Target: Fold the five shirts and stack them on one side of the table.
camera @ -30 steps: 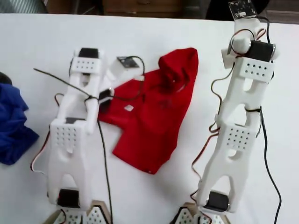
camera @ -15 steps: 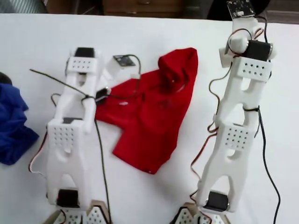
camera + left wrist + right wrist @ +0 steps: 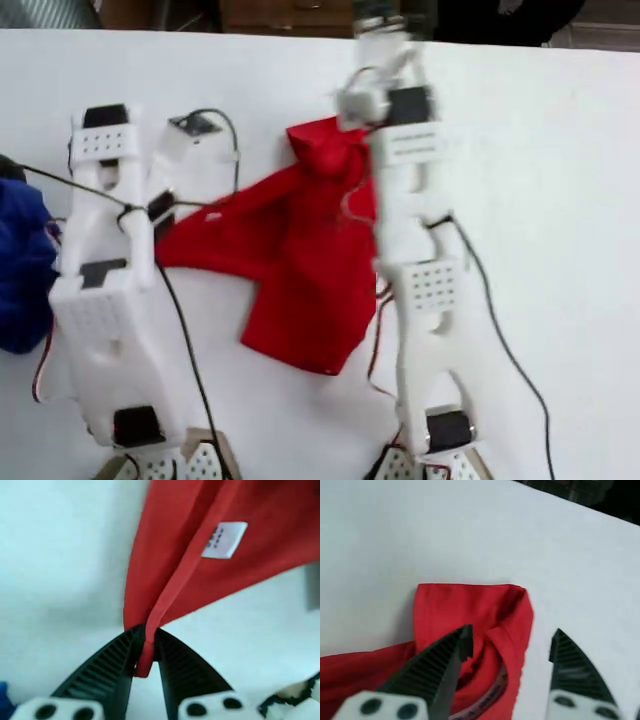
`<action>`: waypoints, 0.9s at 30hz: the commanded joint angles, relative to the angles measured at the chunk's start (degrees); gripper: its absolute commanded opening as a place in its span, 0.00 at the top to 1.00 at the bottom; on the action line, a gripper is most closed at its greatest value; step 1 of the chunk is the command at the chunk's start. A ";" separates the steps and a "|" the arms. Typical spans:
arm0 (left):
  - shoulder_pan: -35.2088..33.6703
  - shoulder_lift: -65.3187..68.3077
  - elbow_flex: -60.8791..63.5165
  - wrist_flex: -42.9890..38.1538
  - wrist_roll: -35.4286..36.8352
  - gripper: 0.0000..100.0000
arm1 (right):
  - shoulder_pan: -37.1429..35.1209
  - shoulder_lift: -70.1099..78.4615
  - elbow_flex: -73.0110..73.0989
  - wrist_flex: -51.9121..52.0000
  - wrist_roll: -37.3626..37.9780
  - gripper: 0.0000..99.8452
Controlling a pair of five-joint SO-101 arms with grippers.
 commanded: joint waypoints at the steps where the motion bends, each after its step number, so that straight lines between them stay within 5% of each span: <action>1: -2.29 -8.18 6.64 1.05 0.79 0.97 | -4.97 2.68 -0.62 -2.33 -0.44 0.66; 11: -8.97 -15.30 22.64 0.79 0.26 0.97 | -10.24 13.85 -0.88 -0.13 0.09 0.71; 16: -10.99 -15.30 22.46 -0.26 0.18 0.97 | -7.08 14.11 -1.14 4.53 0.09 0.99; 24: -10.02 -15.30 21.76 -1.67 1.14 0.97 | 0.84 10.86 -0.70 15.96 0.09 0.98; 27: -10.02 -15.30 20.18 -3.43 6.68 0.97 | 4.18 7.43 -0.79 15.96 0.00 0.98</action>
